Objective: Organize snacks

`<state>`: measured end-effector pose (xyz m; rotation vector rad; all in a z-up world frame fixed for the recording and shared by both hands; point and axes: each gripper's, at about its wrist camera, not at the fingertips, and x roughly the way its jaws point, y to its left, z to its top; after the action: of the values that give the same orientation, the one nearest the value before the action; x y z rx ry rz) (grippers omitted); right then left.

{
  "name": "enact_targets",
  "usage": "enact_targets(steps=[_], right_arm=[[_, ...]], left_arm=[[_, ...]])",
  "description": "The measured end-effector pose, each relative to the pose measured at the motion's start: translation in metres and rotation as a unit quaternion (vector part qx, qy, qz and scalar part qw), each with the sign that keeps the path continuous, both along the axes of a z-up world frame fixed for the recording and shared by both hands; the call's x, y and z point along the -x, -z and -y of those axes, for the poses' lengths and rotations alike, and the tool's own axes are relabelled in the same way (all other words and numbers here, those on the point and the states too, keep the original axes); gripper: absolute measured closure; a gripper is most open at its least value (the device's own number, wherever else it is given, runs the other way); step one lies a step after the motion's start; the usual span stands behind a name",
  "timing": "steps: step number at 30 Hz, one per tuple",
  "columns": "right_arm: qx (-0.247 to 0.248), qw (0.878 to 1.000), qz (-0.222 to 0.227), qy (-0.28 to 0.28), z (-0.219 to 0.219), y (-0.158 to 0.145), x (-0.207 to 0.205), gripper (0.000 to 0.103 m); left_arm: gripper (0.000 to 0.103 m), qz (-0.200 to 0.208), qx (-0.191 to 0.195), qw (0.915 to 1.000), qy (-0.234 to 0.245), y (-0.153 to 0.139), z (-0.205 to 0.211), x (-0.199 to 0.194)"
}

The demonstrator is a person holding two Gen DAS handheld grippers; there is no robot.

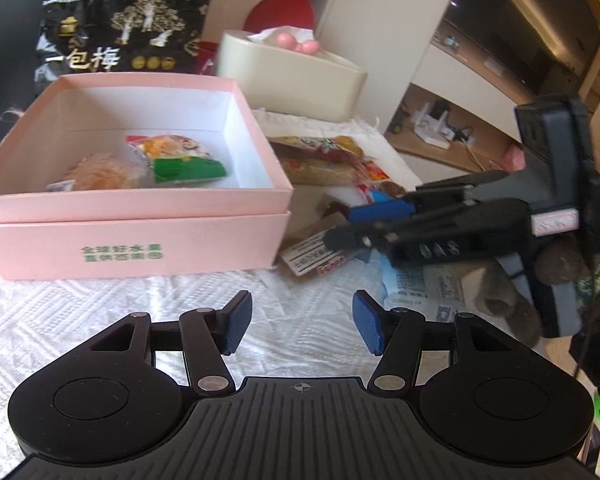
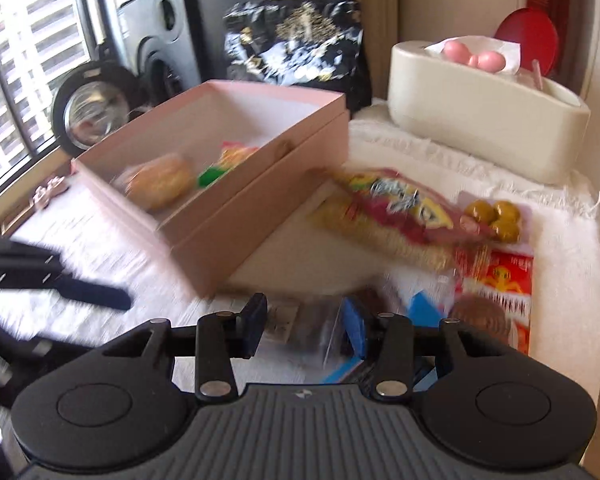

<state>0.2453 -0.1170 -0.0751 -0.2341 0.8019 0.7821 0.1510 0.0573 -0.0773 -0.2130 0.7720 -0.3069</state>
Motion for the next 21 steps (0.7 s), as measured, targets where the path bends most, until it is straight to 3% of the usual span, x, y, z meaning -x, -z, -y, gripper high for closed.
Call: enact_targets(steps=[4, 7, 9, 10, 11, 13, 18, 21], right_arm=[[0.009, 1.0, -0.001, -0.029, 0.009, -0.003, 0.026, 0.061], [0.004, 0.998, 0.008, -0.059, 0.012, -0.009, 0.046, 0.06], [0.013, 0.996, 0.046, -0.075, 0.007, -0.014, 0.055, 0.048], [0.019, 0.994, 0.067, -0.08, 0.003, -0.015, 0.057, 0.032], [0.021, 0.993, 0.084, -0.085, -0.002, -0.016, 0.059, 0.024], [0.019, 0.99, 0.09, -0.106, -0.011, -0.014, 0.053, 0.024], [0.022, 0.995, 0.027, -0.095, -0.029, 0.004, 0.02, 0.026], [0.017, 0.996, 0.012, -0.089, -0.028, 0.003, 0.03, 0.037]], left_arm=[[0.042, 0.0, -0.011, 0.9999, 0.01, -0.001, 0.003, 0.002], [0.042, -0.002, -0.012, 0.9998, -0.016, -0.002, -0.007, 0.001], [0.042, -0.004, -0.013, 0.9987, -0.048, -0.002, -0.018, -0.001], [0.042, -0.004, -0.01, 0.9979, -0.064, -0.003, -0.024, -0.002], [0.042, -0.003, -0.006, 0.9969, -0.078, -0.003, -0.031, -0.003], [0.042, 0.002, 0.001, 0.9948, -0.102, -0.006, -0.043, -0.002], [0.042, 0.013, 0.01, 0.9916, -0.128, -0.012, -0.061, -0.003], [0.042, 0.018, 0.016, 0.9918, -0.126, -0.016, -0.065, -0.008]])
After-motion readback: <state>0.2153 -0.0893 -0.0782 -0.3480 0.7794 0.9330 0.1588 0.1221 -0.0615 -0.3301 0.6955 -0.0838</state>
